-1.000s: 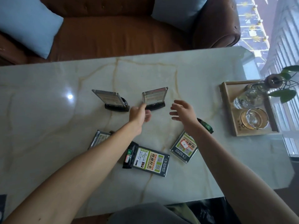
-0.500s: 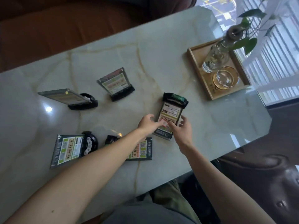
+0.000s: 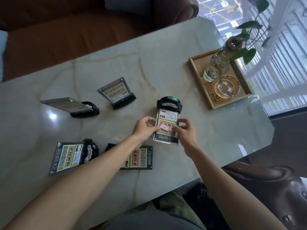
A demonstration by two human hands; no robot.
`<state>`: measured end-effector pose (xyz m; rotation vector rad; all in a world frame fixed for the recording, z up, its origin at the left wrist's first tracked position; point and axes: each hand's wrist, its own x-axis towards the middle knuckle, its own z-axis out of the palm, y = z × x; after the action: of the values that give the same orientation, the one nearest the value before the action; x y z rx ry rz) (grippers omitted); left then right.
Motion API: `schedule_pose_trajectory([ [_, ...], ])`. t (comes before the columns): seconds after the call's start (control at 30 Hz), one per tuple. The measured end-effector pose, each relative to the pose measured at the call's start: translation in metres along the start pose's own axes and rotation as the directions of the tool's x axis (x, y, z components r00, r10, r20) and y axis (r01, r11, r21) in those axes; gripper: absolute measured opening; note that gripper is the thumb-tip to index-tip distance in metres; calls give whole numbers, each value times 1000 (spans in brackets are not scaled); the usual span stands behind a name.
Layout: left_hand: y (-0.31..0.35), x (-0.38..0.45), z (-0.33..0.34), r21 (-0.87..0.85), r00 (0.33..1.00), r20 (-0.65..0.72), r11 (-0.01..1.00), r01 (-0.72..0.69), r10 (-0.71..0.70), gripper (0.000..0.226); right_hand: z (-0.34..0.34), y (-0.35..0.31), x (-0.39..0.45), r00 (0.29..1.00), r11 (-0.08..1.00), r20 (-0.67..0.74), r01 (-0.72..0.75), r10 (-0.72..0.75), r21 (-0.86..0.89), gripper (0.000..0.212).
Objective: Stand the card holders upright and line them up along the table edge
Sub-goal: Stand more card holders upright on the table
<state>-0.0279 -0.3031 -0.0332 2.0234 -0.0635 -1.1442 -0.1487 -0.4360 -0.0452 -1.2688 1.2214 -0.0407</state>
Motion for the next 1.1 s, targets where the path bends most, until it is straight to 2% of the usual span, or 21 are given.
schedule_pose_trajectory([
  [0.07, 10, -2, -10, -81, 1000, -11, 997, -9, 9, 31, 3, -18, 2, 998, 999, 57, 13, -15, 37, 18],
  [0.17, 27, -5, -24, -194, 999, -33, 980, -37, 32, 19, 8, -46, 9, 996, 997, 88, 26, -32, 70, 17],
  [0.3, 46, -5, -39, -332, 997, -75, 941, -57, 34, 11, 14, -76, 22, 982, 985, 190, -29, -4, 172, 15],
  [0.47, 54, 3, -54, -464, 991, -131, 884, -59, -2, 22, 29, -93, 32, 962, 996, 272, -32, 8, 84, 41],
  [0.57, 54, 7, -59, -525, 992, -128, 849, -61, -8, 20, 34, -96, 35, 960, 997, 278, -36, 18, 62, 40],
  [0.7, 46, 4, -60, -489, 992, -128, 870, -66, 3, 19, 33, -90, 36, 958, 998, 283, -48, 36, 36, 41],
  [0.77, 36, 2, -60, -445, 992, -127, 894, -46, -11, 21, 32, -83, 34, 962, 998, 271, -44, 33, 35, 38],
  [0.83, 22, 0, -59, -322, 992, -128, 946, -36, -5, 18, 31, -74, 30, 969, 998, 244, -43, 31, 44, 31],
  [0.93, -5, -3, -58, 60, 993, -89, 996, -70, 75, 19, 32, -53, 17, 978, 997, 201, -71, 61, 41, 16],
  [1.0, -23, -8, -58, 295, 997, 16, 952, -77, 76, 32, 34, -32, 3, 974, 995, 202, -102, 103, -13, 11],
  [1.1, -44, -15, -57, 530, 989, 149, 842, -96, 19, 47, 39, 8, -26, 949, 974, 241, -167, 202, -155, 10],
])
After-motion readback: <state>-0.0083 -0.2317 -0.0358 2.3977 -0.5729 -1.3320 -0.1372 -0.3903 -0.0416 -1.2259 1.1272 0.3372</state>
